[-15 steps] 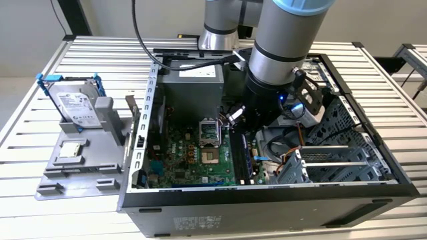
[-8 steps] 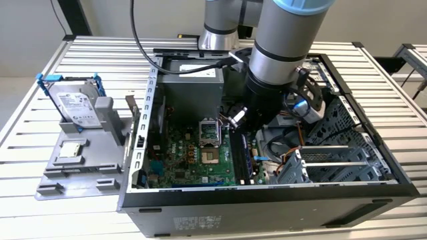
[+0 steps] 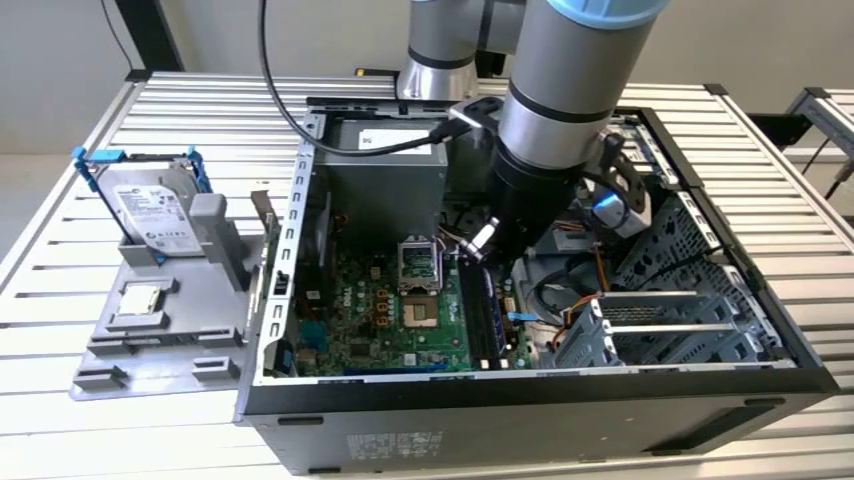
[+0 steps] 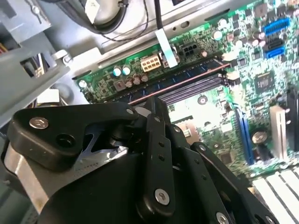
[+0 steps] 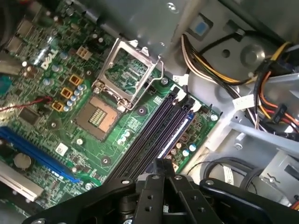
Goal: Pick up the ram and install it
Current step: 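Press down the ram until it locks into place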
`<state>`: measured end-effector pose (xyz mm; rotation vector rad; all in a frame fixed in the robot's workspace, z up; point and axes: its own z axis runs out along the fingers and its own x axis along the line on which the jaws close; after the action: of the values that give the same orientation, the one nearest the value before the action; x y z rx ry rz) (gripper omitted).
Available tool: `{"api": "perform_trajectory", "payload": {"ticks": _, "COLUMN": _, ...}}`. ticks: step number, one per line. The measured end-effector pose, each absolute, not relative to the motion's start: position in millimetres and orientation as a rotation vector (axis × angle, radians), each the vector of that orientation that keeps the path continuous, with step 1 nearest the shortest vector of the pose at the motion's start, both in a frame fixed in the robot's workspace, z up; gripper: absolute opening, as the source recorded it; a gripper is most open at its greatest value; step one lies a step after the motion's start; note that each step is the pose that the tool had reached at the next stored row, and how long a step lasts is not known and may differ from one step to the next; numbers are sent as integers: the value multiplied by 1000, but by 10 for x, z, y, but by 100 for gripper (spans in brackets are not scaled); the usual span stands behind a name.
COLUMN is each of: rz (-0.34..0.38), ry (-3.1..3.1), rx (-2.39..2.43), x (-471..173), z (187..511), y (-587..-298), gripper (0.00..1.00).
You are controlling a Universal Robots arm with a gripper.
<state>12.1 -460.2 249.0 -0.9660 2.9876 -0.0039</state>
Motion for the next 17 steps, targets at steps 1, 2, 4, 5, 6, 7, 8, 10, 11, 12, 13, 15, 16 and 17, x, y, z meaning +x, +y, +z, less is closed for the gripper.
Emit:
{"api": "perform_trajectory", "payload": {"ticks": 1, "rz": -4, "ry": 2981, "rx": -987, "x": 120, "z": 2493, "y": -4602, "gripper": 0}}
{"api": "perform_trajectory", "payload": {"ticks": 2, "rz": -4, "ry": 2974, "rx": -1006, "x": 121, "z": 2496, "y": -4602, "gripper": 0}}
{"api": "perform_trajectory", "payload": {"ticks": 4, "rz": -4, "ry": 2960, "rx": -1046, "x": 121, "z": 2502, "y": -4602, "gripper": 0}}
{"api": "perform_trajectory", "payload": {"ticks": 5, "rz": -4, "ry": 2952, "rx": -1068, "x": 121, "z": 2504, "y": -4602, "gripper": 0}}
{"api": "perform_trajectory", "payload": {"ticks": 6, "rz": -4, "ry": 2943, "rx": -1094, "x": 121, "z": 2505, "y": -4602, "gripper": 0}}
{"api": "perform_trajectory", "payload": {"ticks": 7, "rz": -4, "ry": 2932, "rx": -1121, "x": 121, "z": 2505, "y": -4602, "gripper": 0}}
{"api": "perform_trajectory", "payload": {"ticks": 8, "rz": -4, "ry": 2922, "rx": -1148, "x": 121, "z": 2506, "y": -4602, "gripper": 0}}
{"api": "perform_trajectory", "payload": {"ticks": 10, "rz": -4, "ry": 2901, "rx": -1200, "x": 121, "z": 2507, "y": -4602, "gripper": 0}}
{"api": "perform_trajectory", "payload": {"ticks": 11, "rz": -4, "ry": 2890, "rx": -1227, "x": 121, "z": 2507, "y": -4602, "gripper": 0}}
{"api": "perform_trajectory", "payload": {"ticks": 12, "rz": -4, "ry": 2878, "rx": -1254, "x": 121, "z": 2507, "y": -4602, "gripper": 0}}
{"api": "perform_trajectory", "payload": {"ticks": 13, "rz": -4, "ry": 2867, "rx": -1280, "x": 121, "z": 2506, "y": -4602, "gripper": 0}}
{"api": "perform_trajectory", "payload": {"ticks": 15, "rz": -4, "ry": 2843, "rx": -1332, "x": 121, "z": 2507, "y": -4602, "gripper": 0}}
{"api": "perform_trajectory", "payload": {"ticks": 16, "rz": -4, "ry": 2831, "rx": -1357, "x": 121, "z": 2507, "y": -4602, "gripper": 0}}
{"api": "perform_trajectory", "payload": {"ticks": 17, "rz": -4, "ry": 2820, "rx": -1380, "x": 121, "z": 2507, "y": -4602, "gripper": 0}}
